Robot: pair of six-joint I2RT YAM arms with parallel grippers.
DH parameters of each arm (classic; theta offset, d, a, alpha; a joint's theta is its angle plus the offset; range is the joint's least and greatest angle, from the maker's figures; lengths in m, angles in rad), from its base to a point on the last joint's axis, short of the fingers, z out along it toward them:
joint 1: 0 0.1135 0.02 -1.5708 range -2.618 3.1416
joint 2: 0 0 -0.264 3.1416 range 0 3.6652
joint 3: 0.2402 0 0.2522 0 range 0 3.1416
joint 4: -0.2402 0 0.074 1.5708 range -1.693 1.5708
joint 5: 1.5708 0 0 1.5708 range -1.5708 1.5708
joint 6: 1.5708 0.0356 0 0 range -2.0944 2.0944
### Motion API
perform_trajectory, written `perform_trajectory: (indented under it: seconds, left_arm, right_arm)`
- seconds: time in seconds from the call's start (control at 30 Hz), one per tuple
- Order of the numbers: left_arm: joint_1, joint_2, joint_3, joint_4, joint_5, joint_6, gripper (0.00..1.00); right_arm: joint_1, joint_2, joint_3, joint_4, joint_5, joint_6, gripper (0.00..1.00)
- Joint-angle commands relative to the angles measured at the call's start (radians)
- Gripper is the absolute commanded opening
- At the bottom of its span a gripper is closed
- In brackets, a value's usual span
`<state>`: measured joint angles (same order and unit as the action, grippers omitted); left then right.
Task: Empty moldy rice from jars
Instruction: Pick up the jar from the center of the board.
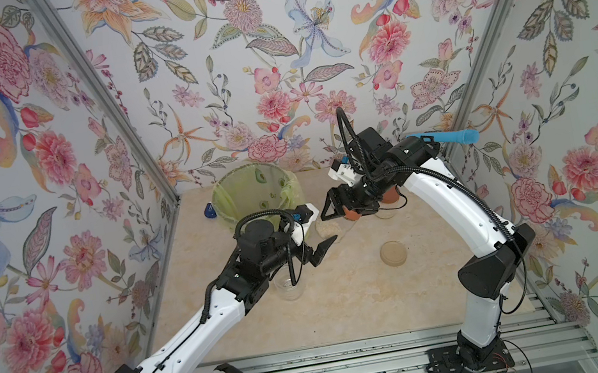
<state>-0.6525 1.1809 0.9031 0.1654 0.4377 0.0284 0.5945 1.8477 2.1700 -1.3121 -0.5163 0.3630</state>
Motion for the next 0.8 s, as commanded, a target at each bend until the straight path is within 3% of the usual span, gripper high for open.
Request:
perform_trajectory:
  seconds: [0.0, 0.23, 0.6, 0.67, 0.77]
  left_arm:
    - [-0.006, 0.016, 0.036, 0.009, 0.007, 0.031, 1.00]
    - [-0.006, 0.013, 0.027, 0.013, -0.012, 0.021, 0.99]
    - [-0.005, -0.020, -0.006, 0.050, -0.072, -0.018, 0.78]
    - [-0.006, -0.030, -0.015, 0.065, -0.086, -0.028, 0.64]
    - [-0.006, -0.040, -0.020, 0.071, -0.107, -0.039, 0.25]
  right_arm:
    - [0.026, 0.001, 0.038, 0.020, -0.118, -0.009, 0.00]
    - [0.060, 0.018, 0.039, 0.047, -0.169, 0.000, 0.00]
    - [0.094, 0.012, 0.001, 0.082, -0.221, 0.012, 0.00]
    - [0.097, 0.009, -0.007, 0.085, -0.217, 0.010, 0.00]
    - [0.098, 0.007, -0.009, 0.085, -0.200, 0.010, 0.18]
